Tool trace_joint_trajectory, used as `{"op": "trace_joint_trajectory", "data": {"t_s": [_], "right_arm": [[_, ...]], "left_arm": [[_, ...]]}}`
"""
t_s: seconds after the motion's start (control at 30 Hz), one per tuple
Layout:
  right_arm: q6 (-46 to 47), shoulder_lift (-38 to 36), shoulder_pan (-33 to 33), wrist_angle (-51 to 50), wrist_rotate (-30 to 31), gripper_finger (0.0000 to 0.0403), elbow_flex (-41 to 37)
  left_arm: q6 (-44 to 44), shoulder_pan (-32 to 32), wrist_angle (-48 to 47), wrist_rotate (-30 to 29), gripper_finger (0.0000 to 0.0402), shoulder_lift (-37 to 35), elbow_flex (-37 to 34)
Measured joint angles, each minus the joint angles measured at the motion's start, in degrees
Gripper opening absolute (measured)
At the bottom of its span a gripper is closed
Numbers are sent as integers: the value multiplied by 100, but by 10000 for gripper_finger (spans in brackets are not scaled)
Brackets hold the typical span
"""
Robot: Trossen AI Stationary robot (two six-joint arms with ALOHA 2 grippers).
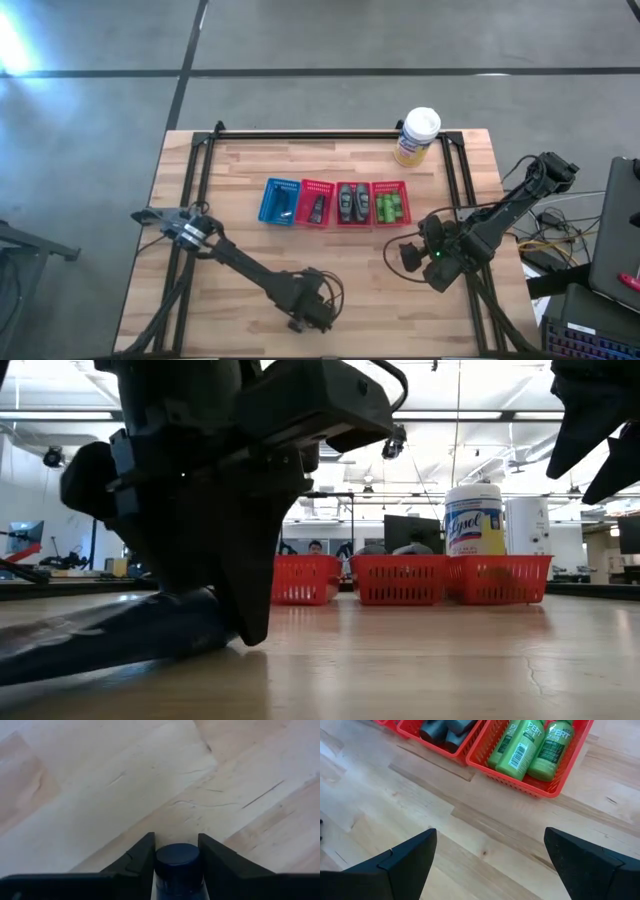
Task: Pick & Place Travel size toiletries
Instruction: Put the blue shave cream into the left red bin
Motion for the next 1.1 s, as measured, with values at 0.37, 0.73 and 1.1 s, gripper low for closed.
{"op": "trace_joint_trajectory", "data": {"t_s": [0.37, 0.73, 1.1], "right_arm": [[113, 0, 0, -1, 61, 366, -7], [288, -2, 0, 4, 61, 366, -9], [642, -2, -9, -7, 59, 366, -24]], "left_arm": [[1081, 724, -664, -1276, 128, -1258, -24], [3675, 3115, -236, -1764, 128, -2134, -258], [4003, 3922, 1511, -838, 128, -2132, -1791]]}}
